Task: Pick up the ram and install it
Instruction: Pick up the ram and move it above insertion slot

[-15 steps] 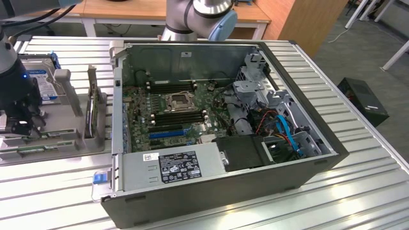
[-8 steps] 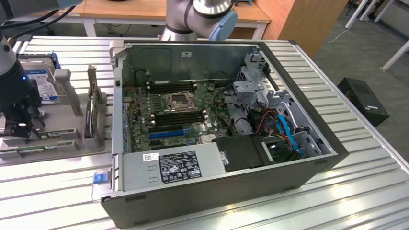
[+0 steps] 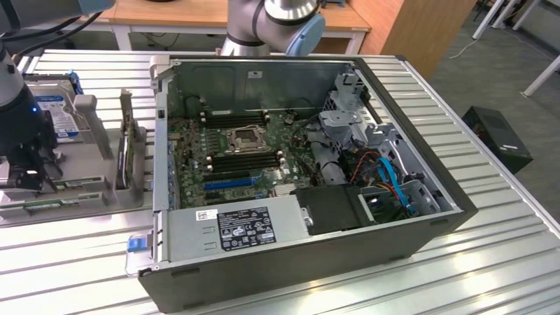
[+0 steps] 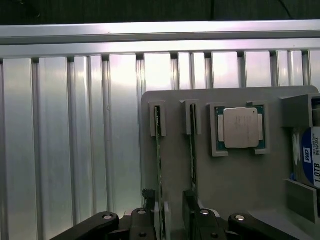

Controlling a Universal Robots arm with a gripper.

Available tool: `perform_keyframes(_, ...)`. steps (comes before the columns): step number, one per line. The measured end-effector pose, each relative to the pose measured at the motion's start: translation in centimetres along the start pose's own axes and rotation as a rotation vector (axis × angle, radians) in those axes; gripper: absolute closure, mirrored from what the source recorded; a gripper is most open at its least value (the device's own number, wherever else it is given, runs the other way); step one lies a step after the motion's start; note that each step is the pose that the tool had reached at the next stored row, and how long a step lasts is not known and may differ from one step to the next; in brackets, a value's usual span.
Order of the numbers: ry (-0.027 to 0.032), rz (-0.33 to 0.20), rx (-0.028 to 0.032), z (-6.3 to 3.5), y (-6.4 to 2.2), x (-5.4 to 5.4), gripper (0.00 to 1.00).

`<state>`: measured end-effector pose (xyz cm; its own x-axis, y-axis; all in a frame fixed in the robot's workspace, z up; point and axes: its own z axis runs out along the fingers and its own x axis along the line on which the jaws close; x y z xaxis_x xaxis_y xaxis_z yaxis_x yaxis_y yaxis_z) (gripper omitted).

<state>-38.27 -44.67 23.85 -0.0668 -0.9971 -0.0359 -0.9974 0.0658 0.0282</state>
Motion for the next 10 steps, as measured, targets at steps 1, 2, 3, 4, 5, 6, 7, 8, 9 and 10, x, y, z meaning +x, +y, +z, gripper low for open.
perform_keyframes(1, 0.0, 0.0, 0.0, 0.12, 0.0, 0.0, 0.64)
perform_keyframes(2, 0.0, 0.0, 0.0, 0.25, -0.01, 0.0, 0.64)
perform_keyframes(3, 0.0001, 0.0, 0.0, 0.37, -0.02, 0.0, 0.64)
perform_keyframes(4, 0.0, 0.0, 0.0, 0.5, -0.02, 0.0, 0.64)
perform_keyframes(5, 0.0, 0.0, 0.0, 0.63, -0.02, 0.1, 0.64)
perform_keyframes(6, 0.0001, 0.0, -0.0001, 0.77, -0.03, 0.1, 0.64)
perform_keyframes(7, 0.0001, 0.0, -0.0001, 0.9, -0.03, 0.1, 0.64)
perform_keyframes(8, 0.0001, 0.0, -0.0001, 1.03, -0.04, 0.1, 0.64)
perform_keyframes(9, 0.0001, 0.0, -0.0001, 1.18, -0.04, 0.1, 0.64)
perform_keyframes(10, 0.0001, 0.0, 0.0, 1.31, -0.05, 0.1, 0.64)
